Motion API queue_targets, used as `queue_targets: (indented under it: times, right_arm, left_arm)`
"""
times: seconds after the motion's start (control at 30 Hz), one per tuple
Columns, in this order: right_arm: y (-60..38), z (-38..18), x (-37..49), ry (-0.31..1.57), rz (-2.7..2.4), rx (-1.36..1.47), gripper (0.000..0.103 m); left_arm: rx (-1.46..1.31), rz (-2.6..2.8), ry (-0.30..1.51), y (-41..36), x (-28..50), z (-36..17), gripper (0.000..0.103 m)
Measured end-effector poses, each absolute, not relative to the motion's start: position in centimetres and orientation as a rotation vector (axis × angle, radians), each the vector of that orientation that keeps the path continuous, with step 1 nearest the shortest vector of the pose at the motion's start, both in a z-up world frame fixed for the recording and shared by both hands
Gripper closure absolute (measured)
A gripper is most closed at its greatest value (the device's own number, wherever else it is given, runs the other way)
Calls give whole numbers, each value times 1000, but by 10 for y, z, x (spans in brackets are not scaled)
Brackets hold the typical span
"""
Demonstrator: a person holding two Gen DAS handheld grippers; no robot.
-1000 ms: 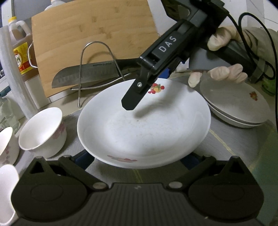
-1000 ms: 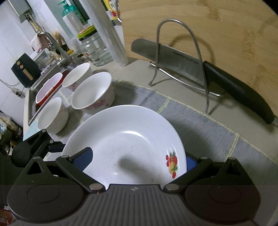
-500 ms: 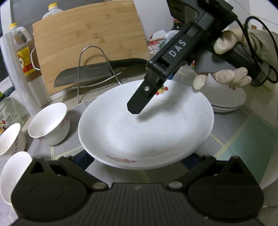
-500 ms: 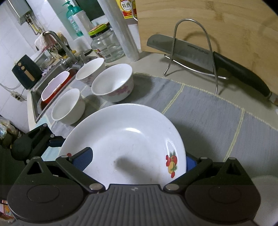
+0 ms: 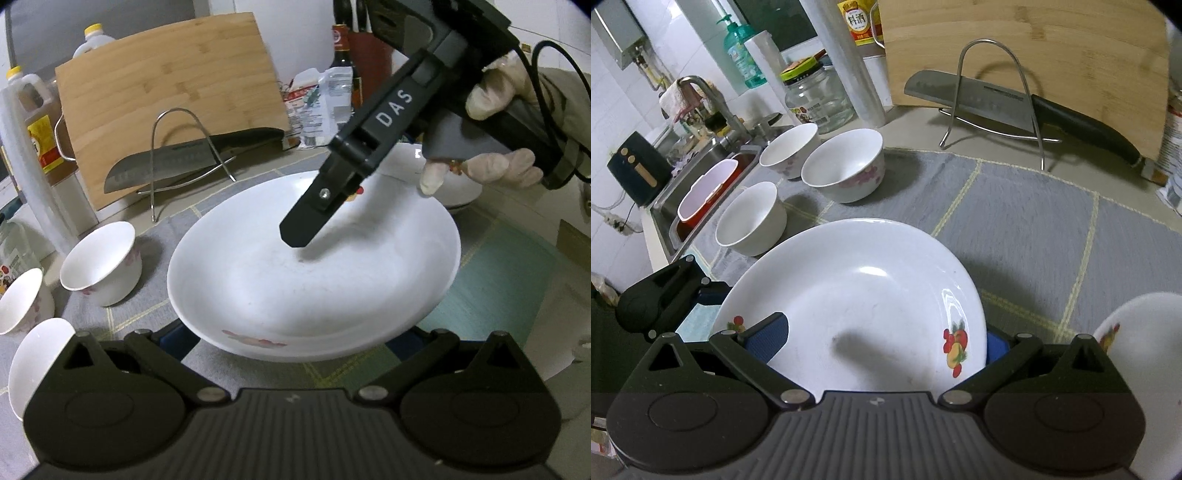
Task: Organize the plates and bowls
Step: 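Carry the flower-print plate with the right gripper over the plate stack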
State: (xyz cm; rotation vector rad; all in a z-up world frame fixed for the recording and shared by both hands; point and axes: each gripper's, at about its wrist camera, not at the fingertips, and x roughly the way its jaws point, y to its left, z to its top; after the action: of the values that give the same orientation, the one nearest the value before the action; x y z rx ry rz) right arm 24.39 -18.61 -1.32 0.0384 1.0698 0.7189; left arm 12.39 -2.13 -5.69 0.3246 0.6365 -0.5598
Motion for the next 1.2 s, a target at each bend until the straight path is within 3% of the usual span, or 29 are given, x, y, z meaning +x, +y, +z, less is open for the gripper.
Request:
queue_targets:
  times: [0.6, 1.2]
  right_arm:
    - [-213, -3, 214, 1021, 606, 107, 0]
    - [-285, -2, 195, 996, 451, 170, 0]
  left_arm:
    - [392, -681, 592, -30, 116, -46, 0]
    - [437, -834, 566, -87, 131, -42, 0]
